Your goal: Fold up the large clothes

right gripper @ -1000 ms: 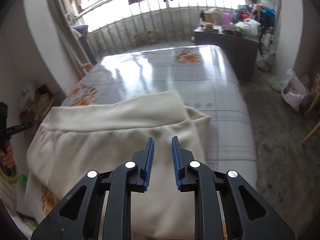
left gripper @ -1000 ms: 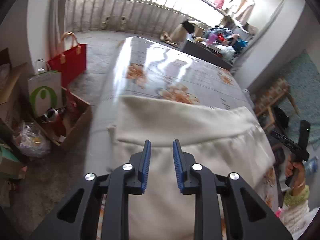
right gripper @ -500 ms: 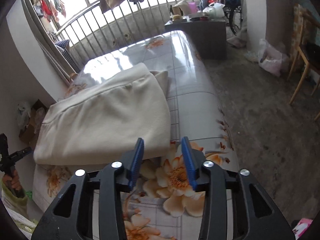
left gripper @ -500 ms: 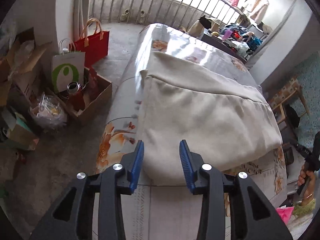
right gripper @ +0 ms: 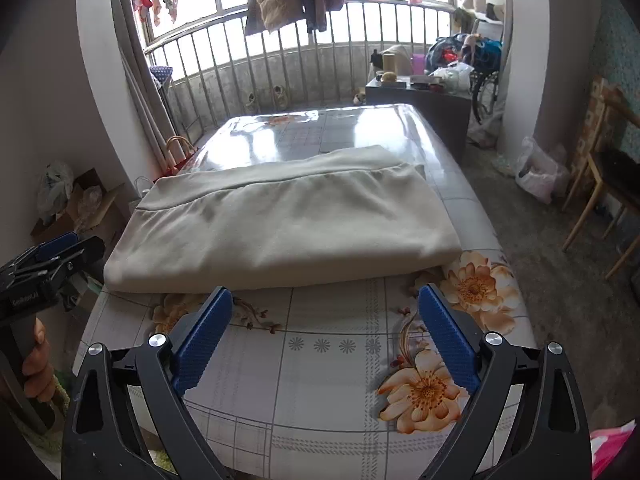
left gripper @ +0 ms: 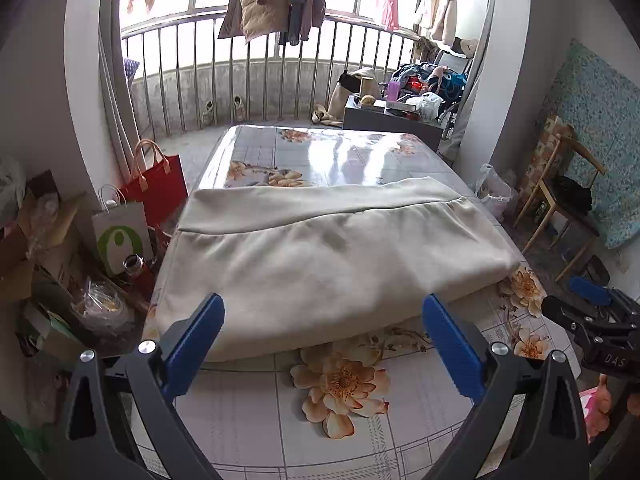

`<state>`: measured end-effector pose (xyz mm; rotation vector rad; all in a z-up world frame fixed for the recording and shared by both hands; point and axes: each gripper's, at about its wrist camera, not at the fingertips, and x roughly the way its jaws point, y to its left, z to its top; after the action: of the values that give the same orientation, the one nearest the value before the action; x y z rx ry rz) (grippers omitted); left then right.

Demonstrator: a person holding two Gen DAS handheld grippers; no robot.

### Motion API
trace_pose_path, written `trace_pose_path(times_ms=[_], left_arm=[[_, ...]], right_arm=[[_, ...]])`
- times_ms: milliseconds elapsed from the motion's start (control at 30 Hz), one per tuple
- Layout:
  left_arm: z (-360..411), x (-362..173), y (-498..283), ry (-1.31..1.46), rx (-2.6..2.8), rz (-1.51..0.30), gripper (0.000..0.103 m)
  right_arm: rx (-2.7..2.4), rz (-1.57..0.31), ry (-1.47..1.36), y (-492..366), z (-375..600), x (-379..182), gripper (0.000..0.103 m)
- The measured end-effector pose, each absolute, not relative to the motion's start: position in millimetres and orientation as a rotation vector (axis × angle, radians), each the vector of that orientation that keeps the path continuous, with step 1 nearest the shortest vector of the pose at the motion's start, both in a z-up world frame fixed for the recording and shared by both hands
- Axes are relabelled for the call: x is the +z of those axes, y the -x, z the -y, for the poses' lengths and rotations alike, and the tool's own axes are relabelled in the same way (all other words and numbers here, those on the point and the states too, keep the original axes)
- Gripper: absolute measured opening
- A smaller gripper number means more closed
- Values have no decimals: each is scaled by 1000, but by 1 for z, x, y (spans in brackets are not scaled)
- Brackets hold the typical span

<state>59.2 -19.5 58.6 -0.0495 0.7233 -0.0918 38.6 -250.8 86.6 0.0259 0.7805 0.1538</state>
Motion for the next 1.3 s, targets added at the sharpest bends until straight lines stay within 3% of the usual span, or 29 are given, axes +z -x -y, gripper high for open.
trace_pose_path(times_ms=[467, 700, 1300], left_arm=[[40, 67, -26, -83, 80, -710, 97], [44, 47, -42, -26, 95, -864, 97], [32, 38, -50, 60, 181, -936, 97]], right_arm=[[7, -632, 45, -18, 217, 103, 95], [34, -704, 38, -27, 216, 92, 95], [61, -854, -9, -38, 215, 69, 95]])
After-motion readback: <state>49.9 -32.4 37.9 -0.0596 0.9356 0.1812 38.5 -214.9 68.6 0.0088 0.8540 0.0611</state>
